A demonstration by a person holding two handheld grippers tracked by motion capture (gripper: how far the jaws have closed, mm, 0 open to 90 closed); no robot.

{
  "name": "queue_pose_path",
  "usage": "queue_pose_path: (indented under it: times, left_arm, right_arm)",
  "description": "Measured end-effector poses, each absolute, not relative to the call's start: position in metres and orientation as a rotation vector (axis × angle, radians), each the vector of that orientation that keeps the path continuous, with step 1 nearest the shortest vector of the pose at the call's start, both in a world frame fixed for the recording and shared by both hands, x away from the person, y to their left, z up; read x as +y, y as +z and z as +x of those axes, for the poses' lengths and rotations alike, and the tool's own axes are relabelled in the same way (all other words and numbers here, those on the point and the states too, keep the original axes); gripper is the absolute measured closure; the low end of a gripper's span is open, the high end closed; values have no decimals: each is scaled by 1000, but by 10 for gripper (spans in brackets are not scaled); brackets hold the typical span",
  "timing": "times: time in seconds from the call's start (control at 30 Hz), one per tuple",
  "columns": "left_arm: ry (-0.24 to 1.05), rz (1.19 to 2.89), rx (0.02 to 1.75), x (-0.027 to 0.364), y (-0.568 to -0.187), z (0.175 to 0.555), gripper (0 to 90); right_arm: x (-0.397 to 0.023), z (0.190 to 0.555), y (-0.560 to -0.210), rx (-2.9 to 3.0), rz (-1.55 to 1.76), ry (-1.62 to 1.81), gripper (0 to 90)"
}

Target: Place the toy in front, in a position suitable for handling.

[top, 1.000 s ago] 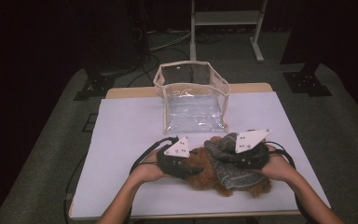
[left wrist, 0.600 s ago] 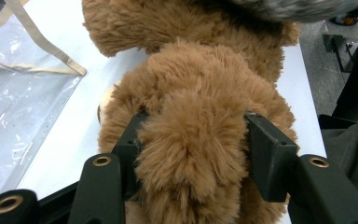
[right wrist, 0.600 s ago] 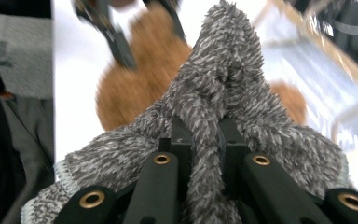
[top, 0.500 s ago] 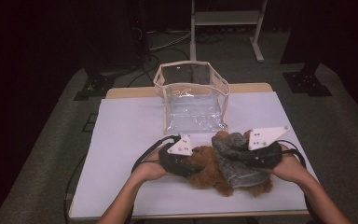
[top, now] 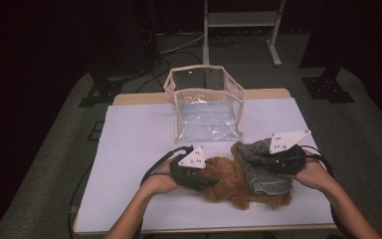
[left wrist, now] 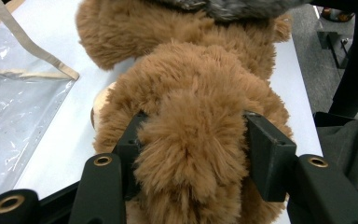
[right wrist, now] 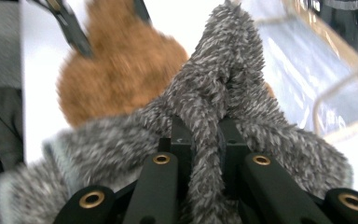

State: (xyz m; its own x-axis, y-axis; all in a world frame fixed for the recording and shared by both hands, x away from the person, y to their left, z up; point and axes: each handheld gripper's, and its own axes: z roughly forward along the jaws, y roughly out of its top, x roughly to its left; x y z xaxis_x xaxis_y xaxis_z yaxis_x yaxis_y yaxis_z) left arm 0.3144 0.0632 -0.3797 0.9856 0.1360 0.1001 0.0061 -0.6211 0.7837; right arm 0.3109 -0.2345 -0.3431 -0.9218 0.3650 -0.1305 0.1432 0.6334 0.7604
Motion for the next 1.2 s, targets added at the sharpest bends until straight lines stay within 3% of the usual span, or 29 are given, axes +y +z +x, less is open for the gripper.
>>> queue_pose_path:
  times: [0.17,0.3,0.43,0.63,0.77,0.9,1.07,1.2]
  left_arm:
    - [199,2255,83,59,-377,314,472]
    - [202,2254,73,60,-378,312,471]
    - [192,2229,78,64,-381,312,459]
    - [177,2209,120,77,-384,320,337]
    - [153,2164,120,78,-390,321,457]
    - [154,2136,111,74,-388,322,531]
    - [152,2118,83,68,-388,321,534]
    - [147,2082,112,76,-396,323,458]
  right_arm:
    - [-198,306,-327,2586,254,1213,798]
    - [-174,314,-335,2635,226,1149,798]
    - [-189,322,-351,2661,295,1085,802]
    - [-228,317,-359,2647,403,1143,806]
    - [-235,316,-358,2633,430,1160,805]
    - [-215,311,-343,2608,339,1240,804]
    - [-173,307,-336,2635,177,1240,803]
    - [-187,312,-351,2664,238,1139,803]
